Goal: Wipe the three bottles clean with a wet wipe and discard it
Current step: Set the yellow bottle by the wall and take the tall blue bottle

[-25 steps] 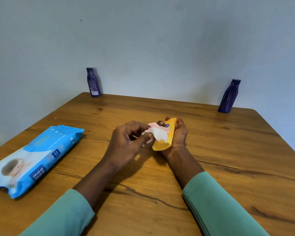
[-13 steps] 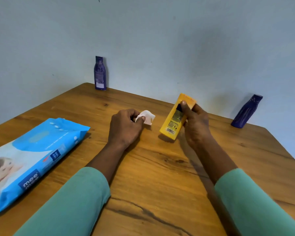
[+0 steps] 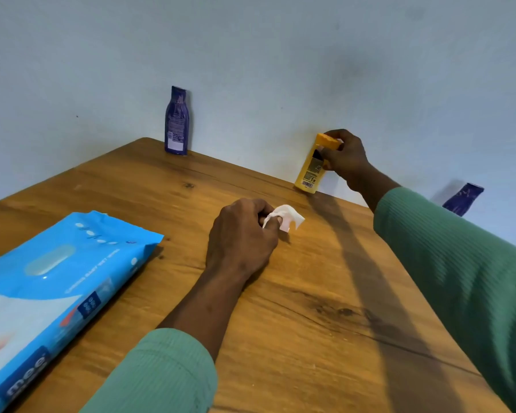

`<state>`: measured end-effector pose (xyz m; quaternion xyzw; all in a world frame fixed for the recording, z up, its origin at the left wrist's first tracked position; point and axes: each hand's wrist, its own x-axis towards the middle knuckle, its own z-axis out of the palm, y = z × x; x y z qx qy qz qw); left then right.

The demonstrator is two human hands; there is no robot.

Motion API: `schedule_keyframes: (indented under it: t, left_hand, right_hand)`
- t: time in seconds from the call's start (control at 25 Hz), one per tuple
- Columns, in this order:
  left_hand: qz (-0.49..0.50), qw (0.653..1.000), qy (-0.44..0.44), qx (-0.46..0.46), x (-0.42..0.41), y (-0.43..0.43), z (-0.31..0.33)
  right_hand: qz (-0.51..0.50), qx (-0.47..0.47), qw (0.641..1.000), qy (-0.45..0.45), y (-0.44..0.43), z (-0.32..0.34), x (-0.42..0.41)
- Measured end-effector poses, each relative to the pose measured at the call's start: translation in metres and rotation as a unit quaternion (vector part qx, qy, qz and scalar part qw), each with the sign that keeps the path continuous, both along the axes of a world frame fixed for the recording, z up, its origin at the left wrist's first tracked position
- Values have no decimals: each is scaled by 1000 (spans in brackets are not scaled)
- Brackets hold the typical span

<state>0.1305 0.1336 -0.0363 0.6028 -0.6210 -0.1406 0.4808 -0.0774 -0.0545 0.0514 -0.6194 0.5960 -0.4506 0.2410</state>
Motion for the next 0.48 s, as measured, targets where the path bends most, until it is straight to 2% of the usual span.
schedule_keyframes:
  t: [0.2, 0.48]
  left_hand:
    - [-3, 1000, -13, -1, 0, 1, -1]
    - [-22, 999, -39, -12, -1, 3, -1]
  right_hand:
    - [18, 33, 999, 24, -2, -2, -2]
    - [26, -33, 971, 235, 11, 2, -5]
